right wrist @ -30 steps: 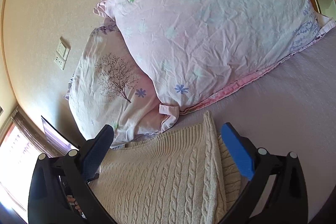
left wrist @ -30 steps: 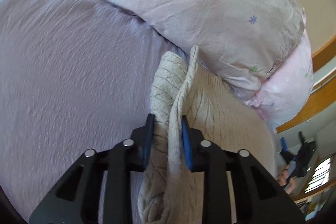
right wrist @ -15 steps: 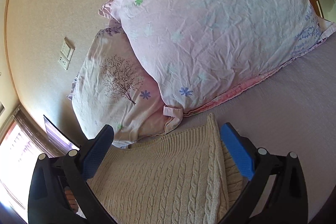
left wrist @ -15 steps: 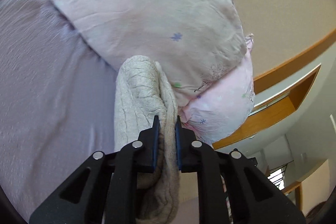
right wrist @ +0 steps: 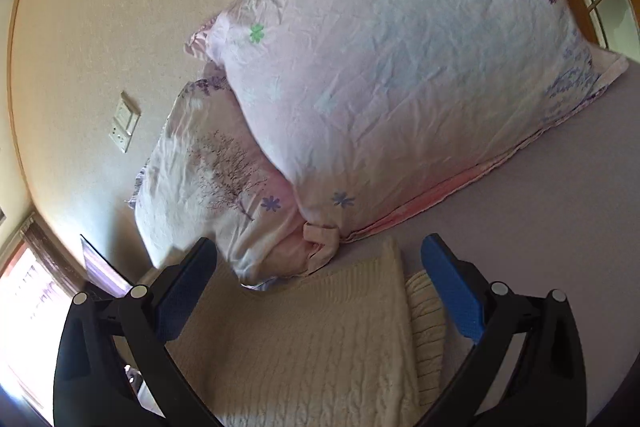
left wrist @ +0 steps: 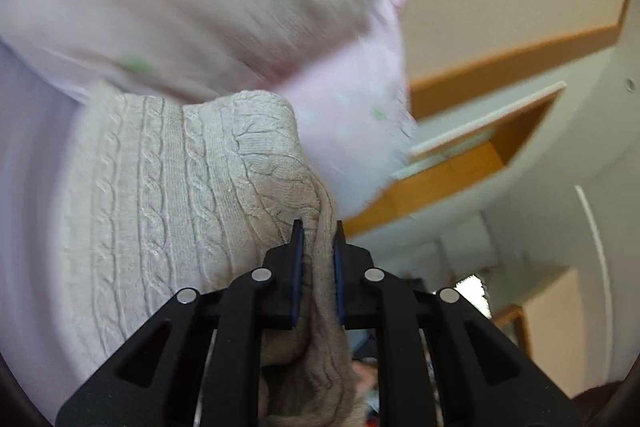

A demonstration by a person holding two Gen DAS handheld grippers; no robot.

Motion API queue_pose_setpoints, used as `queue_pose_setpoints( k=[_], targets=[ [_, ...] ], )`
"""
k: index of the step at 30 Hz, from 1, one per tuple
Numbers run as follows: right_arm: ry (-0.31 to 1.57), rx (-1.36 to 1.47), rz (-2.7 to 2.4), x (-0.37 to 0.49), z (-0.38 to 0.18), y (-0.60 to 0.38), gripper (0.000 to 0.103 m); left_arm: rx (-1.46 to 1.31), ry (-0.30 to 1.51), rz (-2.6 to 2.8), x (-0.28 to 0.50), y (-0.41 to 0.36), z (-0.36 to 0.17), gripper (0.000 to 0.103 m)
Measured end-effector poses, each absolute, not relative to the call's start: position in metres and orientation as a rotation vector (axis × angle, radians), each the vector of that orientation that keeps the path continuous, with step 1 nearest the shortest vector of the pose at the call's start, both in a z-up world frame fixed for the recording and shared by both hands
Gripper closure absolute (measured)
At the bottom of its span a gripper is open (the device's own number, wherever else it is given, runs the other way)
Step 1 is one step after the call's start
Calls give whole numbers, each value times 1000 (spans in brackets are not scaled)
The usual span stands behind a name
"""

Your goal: Fold small clothes

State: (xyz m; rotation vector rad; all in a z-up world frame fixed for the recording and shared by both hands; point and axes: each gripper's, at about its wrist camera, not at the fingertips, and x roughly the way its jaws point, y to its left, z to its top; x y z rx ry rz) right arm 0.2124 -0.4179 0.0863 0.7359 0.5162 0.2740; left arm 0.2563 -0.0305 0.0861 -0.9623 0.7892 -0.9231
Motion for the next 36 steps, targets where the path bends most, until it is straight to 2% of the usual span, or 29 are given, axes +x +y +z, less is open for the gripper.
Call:
queue_pose_setpoints(
  k=[3, 5, 6, 8, 10, 13, 16, 20, 22, 23, 24, 26, 27, 28, 29, 31, 35, 36],
  targets=[
    [547, 774, 271, 215, 79, -437, 1, -950, 944, -1075, 270, -122, 63, 85],
    [576, 806, 275, 216, 73, -449, 1, -1001, 1032, -1132, 271, -146, 45, 85],
    [595, 824, 278, 217, 70, -454, 1, -1022, 1036, -1145, 268, -144, 42, 78],
    [646, 863, 282, 220, 61, -463, 1, -990, 974, -1111, 264, -125, 49, 44],
    [715, 882, 297, 226, 51, -463, 1, -880, 872, -1002, 258, -87, 65, 36],
    [855, 856, 297, 236, 34, -449, 1, -710, 847, -784, 253, -47, 73, 27],
    [959, 816, 332, 243, 20, -430, 1, -619, 921, -647, 256, -32, 62, 27],
    [1004, 731, 339, 246, 16, -410, 1, -590, 1044, -603, 260, -36, 35, 27],
    [1012, 698, 341, 245, 16, -404, 9, -581, 1062, -619, 259, -45, 27, 26],
    [1013, 677, 333, 244, 17, -402, 15, -573, 1066, -630, 260, -51, 25, 25],
    [1021, 667, 337, 244, 16, -399, 36, -567, 1068, -636, 261, -57, 24, 25],
    [1008, 686, 350, 243, 16, -399, 46, -561, 1064, -640, 264, -65, 18, 25],
    [998, 726, 391, 243, 15, -399, 64, -566, 1060, -644, 264, -66, 16, 30],
    [987, 759, 411, 243, 15, -399, 66, -582, 1050, -645, 263, -63, 13, 44],
    [974, 787, 427, 241, 15, -397, 67, -605, 1043, -664, 262, -57, 12, 58],
    [933, 865, 525, 238, 21, -385, 68, -642, 1028, -726, 257, -41, 16, 65],
    [901, 794, 648, 243, 38, -327, 66, -536, 911, -699, 230, 4, 46, 64],
    [921, 758, 630, 247, 37, -315, 58, -487, 893, -650, 228, 17, 51, 61]
  ],
)
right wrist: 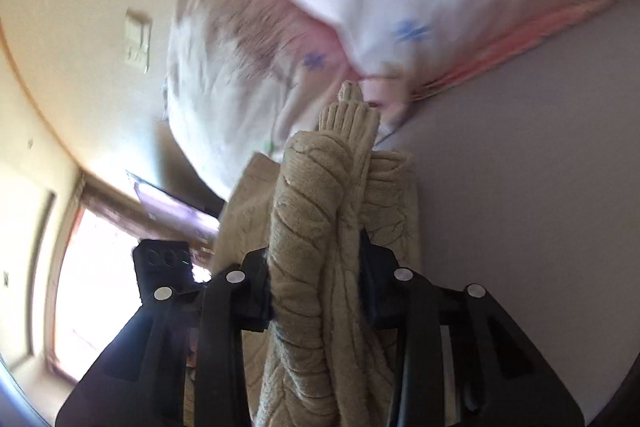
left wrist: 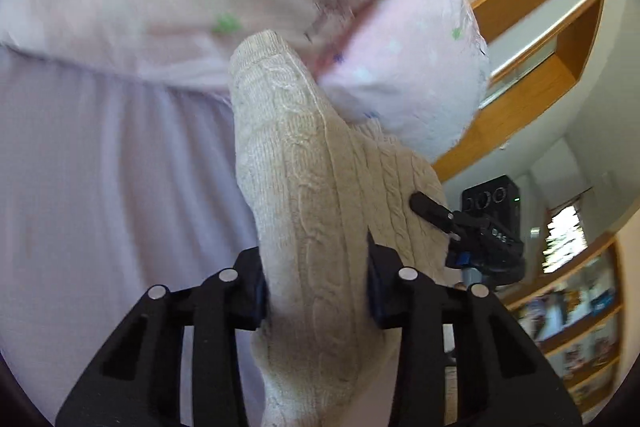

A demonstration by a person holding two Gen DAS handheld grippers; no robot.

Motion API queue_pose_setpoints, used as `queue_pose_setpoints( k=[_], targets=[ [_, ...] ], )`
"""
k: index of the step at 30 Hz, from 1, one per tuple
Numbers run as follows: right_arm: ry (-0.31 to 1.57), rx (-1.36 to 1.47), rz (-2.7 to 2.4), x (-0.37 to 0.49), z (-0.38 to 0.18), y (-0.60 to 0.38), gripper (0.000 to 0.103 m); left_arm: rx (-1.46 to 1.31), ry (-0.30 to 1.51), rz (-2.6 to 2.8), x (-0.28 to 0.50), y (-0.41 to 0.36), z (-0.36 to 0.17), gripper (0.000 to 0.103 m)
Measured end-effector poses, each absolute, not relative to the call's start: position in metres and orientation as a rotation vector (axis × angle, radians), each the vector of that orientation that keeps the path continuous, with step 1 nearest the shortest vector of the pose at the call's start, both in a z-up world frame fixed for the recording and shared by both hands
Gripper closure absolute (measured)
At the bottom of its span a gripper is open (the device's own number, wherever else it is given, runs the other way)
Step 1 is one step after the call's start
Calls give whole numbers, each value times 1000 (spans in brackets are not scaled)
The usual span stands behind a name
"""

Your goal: Fold small clothes

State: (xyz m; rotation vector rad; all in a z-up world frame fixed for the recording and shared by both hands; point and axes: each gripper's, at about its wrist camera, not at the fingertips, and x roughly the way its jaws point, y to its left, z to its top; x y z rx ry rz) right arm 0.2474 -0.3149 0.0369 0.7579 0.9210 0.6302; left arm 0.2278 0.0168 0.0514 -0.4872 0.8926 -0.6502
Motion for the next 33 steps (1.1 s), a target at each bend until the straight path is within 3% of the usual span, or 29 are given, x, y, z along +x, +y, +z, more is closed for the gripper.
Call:
queue_pose_setpoints(
  k=[1, 3, 5, 10, 11, 12, 18, 21, 22, 23, 24, 25, 27, 33],
  targets=[
    [943, 705, 578, 251, 36, -307, 49, -445, 886, -599, 228, 25, 54, 54],
    [899, 608, 433, 246, 44, -311, 48, -379, 866, -426, 224, 50, 57, 47],
    [813, 642, 446, 233, 54, -323, 48, -418, 806, -413, 214, 70, 65, 31],
    [884, 521, 494, 234, 56, -289, 50, -403, 738, -469, 199, 62, 82, 25],
    [926, 478, 484, 239, 51, -280, 56, -379, 743, -485, 198, 52, 83, 24],
    [955, 428, 457, 242, 46, -270, 91, -353, 746, -499, 195, 45, 84, 24],
    [891, 395, 104, 247, 43, -304, 94, -175, 758, -481, 171, 17, 73, 24],
    [916, 450, 110, 236, 40, -314, 85, -148, 768, -467, 161, 19, 67, 23],
    [889, 483, 127, 222, 47, -321, 74, -147, 779, -457, 158, 20, 64, 21],
    [853, 506, 151, 208, 57, -325, 64, -144, 790, -439, 154, 23, 63, 11],
    [827, 516, 169, 202, 61, -331, 42, -138, 796, -398, 147, 26, 62, 4],
    [792, 515, 193, 183, 71, -333, 26, -134, 789, -359, 138, 29, 61, 2],
    [775, 492, 233, 160, 78, -329, 20, -134, 779, -338, 125, 31, 59, 2],
    [856, 456, 264, 123, 60, -312, 20, -74, 863, -228, 112, 21, 41, 2]
  ],
)
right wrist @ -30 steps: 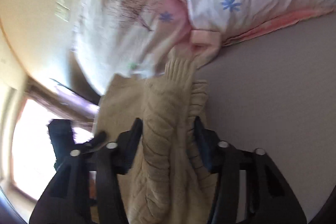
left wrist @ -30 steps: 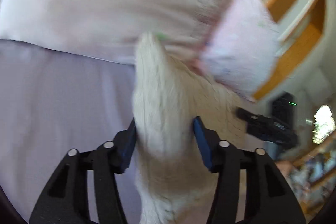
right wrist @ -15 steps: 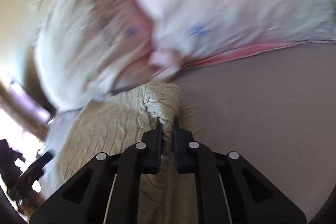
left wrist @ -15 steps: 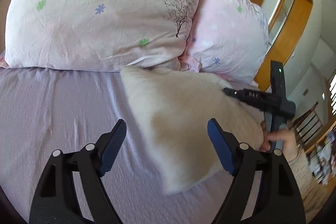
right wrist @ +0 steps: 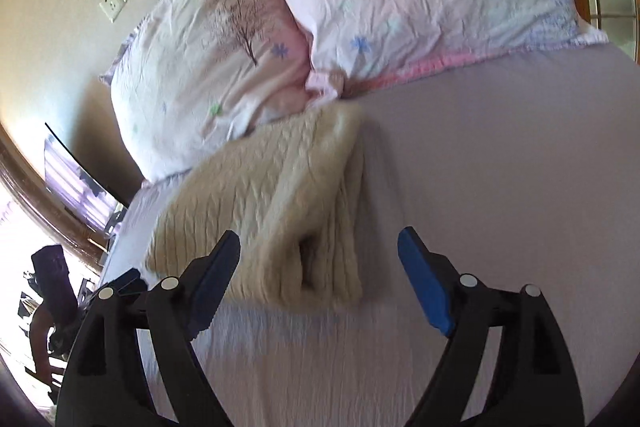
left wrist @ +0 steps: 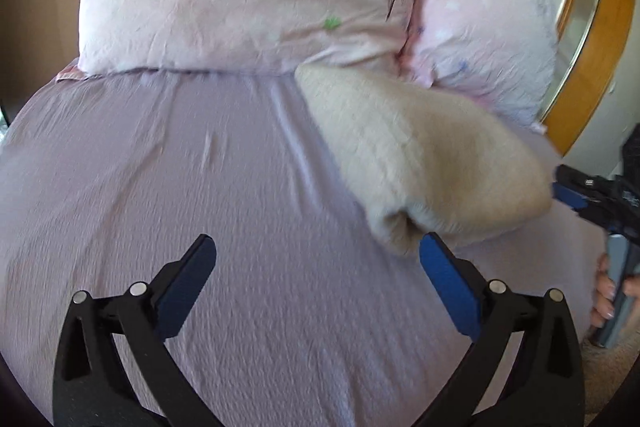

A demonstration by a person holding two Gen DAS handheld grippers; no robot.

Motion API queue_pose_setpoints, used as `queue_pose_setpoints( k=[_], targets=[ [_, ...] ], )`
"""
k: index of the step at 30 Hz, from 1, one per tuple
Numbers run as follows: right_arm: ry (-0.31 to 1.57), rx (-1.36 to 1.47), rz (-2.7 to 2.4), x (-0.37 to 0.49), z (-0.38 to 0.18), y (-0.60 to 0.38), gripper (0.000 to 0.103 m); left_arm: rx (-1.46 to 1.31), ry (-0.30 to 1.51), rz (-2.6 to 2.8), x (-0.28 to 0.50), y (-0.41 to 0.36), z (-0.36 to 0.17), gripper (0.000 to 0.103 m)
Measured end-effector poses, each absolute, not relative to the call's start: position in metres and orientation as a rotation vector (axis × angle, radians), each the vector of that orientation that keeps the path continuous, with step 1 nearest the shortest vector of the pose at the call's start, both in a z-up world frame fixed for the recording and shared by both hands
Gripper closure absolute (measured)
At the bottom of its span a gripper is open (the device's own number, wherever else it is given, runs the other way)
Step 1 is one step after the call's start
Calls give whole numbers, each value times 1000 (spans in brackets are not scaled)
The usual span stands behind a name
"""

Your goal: Fold small clothes

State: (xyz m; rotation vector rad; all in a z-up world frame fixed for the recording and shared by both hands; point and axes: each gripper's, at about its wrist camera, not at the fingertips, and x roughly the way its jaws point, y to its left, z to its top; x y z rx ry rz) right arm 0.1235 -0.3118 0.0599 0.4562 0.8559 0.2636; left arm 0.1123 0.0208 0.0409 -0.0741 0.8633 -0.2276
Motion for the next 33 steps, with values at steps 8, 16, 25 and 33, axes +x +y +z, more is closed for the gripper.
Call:
queue_pose_setpoints(
  k=[8, 16, 25, 33],
  targets=[
    [929, 183, 261, 93, 44, -255, 7, 53, 921, -236, 117, -7, 23, 2],
    [1005, 20, 157, 101, 23, -219, 1, 112, 958, -192, 121, -16, 13, 2],
    [1012, -25, 145, 99, 20, -213, 1, 110, 951, -180, 119, -16, 12, 2],
    [1010, -25, 149, 98, 21, -213, 1, 111, 948, -189, 119, -15, 11, 2]
  ],
)
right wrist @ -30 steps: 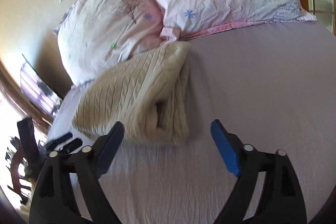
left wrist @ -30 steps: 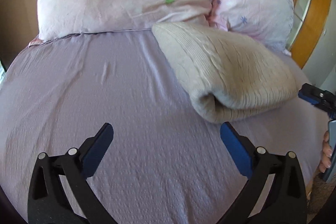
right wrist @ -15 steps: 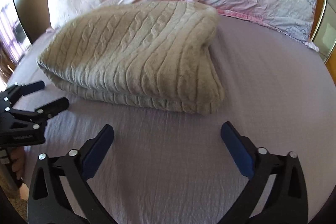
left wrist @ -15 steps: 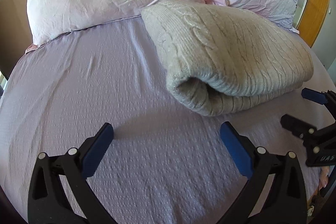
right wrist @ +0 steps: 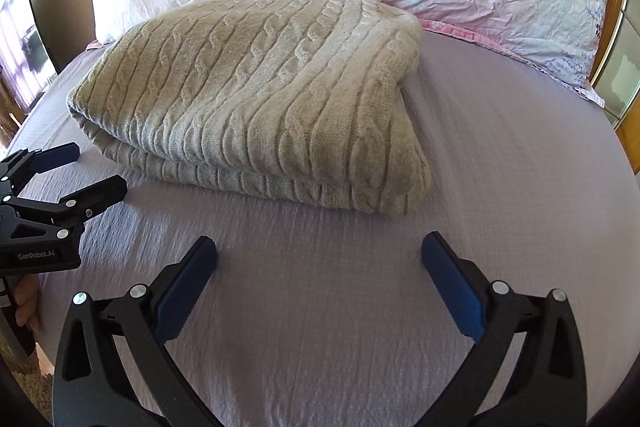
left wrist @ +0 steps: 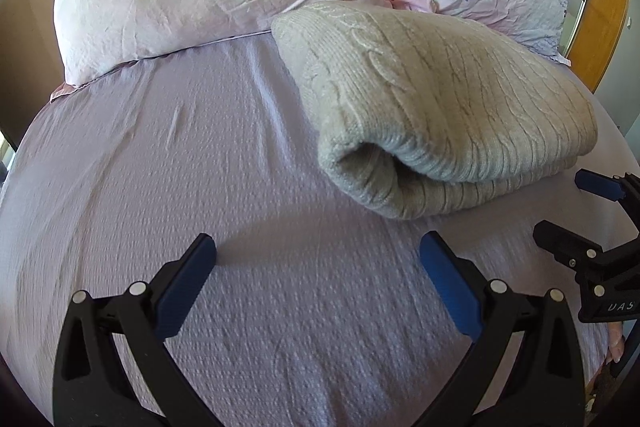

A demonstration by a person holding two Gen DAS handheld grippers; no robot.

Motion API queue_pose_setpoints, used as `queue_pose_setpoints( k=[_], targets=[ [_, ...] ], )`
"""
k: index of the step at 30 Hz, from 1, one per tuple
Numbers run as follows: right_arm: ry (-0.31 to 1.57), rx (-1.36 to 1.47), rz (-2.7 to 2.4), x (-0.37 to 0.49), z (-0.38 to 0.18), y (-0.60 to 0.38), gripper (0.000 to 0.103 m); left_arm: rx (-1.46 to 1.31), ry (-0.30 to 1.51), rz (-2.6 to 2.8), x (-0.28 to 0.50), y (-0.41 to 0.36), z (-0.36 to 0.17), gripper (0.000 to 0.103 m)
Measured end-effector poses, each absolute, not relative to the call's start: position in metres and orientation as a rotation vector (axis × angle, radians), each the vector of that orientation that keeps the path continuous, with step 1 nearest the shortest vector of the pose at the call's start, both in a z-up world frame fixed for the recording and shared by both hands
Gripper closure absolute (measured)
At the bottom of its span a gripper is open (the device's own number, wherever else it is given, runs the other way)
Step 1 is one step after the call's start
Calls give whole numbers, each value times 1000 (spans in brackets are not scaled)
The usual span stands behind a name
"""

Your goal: Fold small clothes

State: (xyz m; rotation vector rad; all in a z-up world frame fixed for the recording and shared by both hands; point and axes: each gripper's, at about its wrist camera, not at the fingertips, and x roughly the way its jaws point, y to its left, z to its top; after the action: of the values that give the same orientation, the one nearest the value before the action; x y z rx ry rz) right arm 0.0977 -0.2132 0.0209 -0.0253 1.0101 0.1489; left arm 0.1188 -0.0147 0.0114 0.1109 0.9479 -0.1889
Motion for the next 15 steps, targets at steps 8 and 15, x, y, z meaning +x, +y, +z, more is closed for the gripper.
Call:
queue_pose_setpoints(
  k=[8, 15],
  targets=[
    [1010, -25, 149, 98, 21, -213, 1, 111, 947, -189, 118, -15, 11, 2],
    [1010, -25, 148, 98, 21, -213, 1, 111, 947, -188, 118, -15, 11, 2]
  ],
)
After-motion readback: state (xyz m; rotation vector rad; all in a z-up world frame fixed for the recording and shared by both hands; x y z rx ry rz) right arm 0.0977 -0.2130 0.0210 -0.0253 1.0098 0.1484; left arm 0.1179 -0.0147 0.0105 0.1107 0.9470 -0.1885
